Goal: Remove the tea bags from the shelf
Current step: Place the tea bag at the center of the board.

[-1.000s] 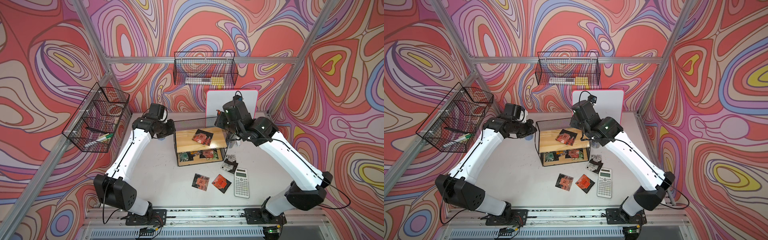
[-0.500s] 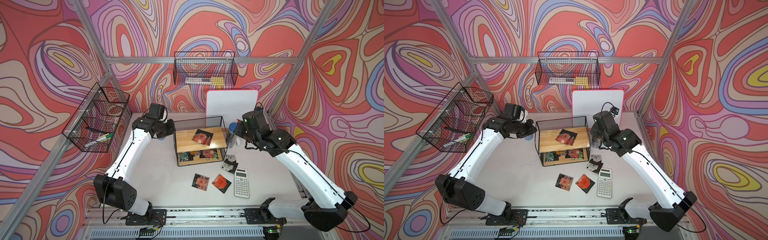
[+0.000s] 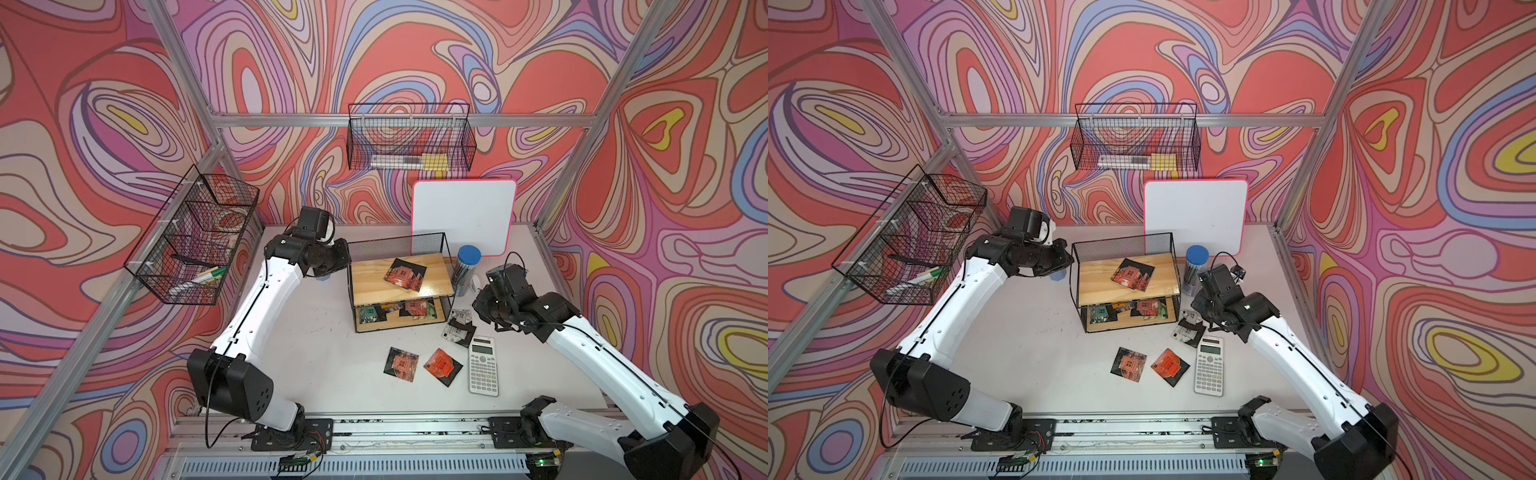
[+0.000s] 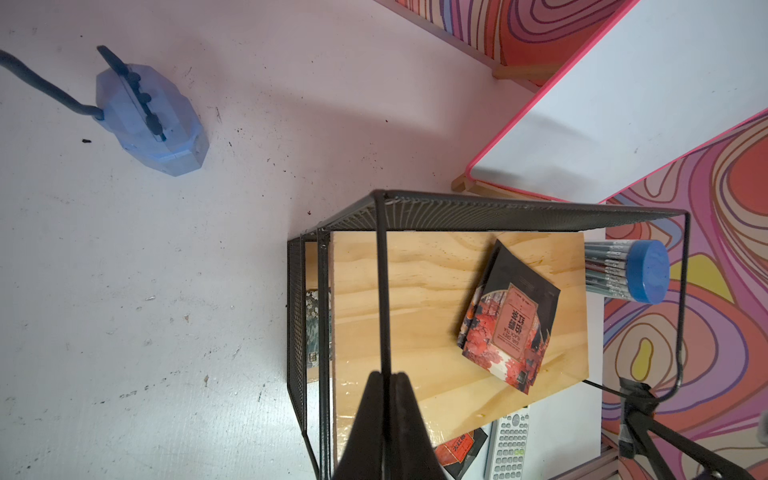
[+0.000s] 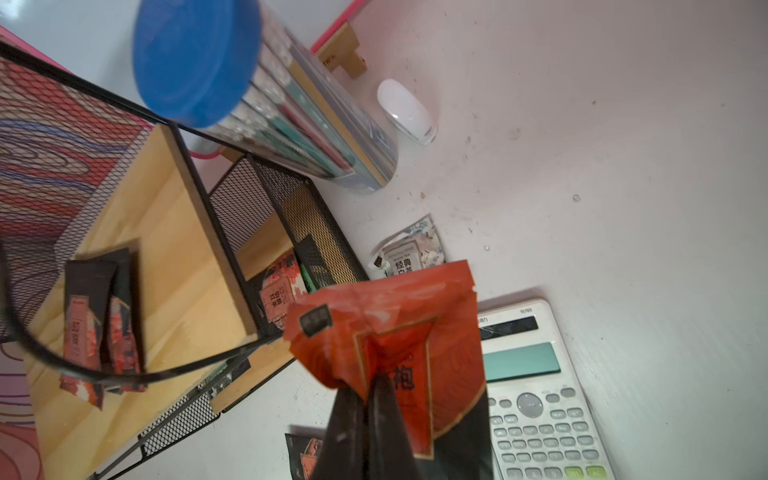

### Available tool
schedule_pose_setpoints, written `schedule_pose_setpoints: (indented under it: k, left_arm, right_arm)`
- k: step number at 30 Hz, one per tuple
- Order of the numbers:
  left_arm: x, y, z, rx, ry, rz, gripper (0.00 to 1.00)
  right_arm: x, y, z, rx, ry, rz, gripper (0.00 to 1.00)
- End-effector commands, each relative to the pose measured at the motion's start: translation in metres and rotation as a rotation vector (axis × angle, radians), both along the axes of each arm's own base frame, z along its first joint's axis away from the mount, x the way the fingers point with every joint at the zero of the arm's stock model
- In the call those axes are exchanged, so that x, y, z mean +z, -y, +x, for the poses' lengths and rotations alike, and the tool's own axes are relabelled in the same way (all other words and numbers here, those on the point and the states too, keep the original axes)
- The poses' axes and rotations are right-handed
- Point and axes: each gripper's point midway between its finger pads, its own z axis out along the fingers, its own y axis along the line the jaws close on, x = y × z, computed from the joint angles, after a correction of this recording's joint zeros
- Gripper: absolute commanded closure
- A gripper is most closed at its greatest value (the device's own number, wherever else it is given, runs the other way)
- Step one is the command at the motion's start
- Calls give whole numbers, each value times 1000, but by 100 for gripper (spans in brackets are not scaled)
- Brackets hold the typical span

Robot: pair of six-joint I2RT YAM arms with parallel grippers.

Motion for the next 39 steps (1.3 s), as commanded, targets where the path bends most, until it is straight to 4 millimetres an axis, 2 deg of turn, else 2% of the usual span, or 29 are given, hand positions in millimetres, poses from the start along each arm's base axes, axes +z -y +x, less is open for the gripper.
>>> schedule_pose_setpoints:
  k: [1, 5, 12, 17, 21, 24, 29, 32, 33, 37, 39]
  left_arm:
    - [-18, -3, -4, -26, -52, 46, 100]
    - [-18, -2, -3, -30, -52, 44, 100]
    - [-21, -1, -4, -30, -59, 40, 100]
    - [-20, 0, -2, -33, -60, 36, 100]
    - [-21, -1, -3, -34, -62, 40, 100]
    - [-21, -2, -3, -36, -63, 52, 100]
    - [-20, -3, -3, -36, -61, 60, 100]
    - [-21, -3, -3, -38, -64, 63, 100]
    - [-20, -4, -3, -38, -64, 66, 97]
    - [-18, -6, -3, -34, -63, 84, 74]
    - [-16, -8, -3, -32, -58, 92, 68]
  right_arm:
    - [-6, -7, 3, -28, 6, 82, 100]
    - [-31, -9, 3, -32, -44, 91, 100]
    - [-61, -11, 12, -34, -80, 97, 100]
    - [-94, -9, 16, -41, -145, 89, 100]
    - [-109, -4, 18, -53, -180, 55, 100]
    - [-117, 0, 15, -64, -219, 25, 89]
    - [-115, 4, 14, -75, -226, 7, 74]
    - [-106, 7, 15, -85, -212, -4, 59]
    - [-102, 9, 15, -89, -208, -10, 55]
    - [-80, 15, 17, -108, -167, -29, 43]
    - [-68, 18, 18, -113, -145, -38, 39]
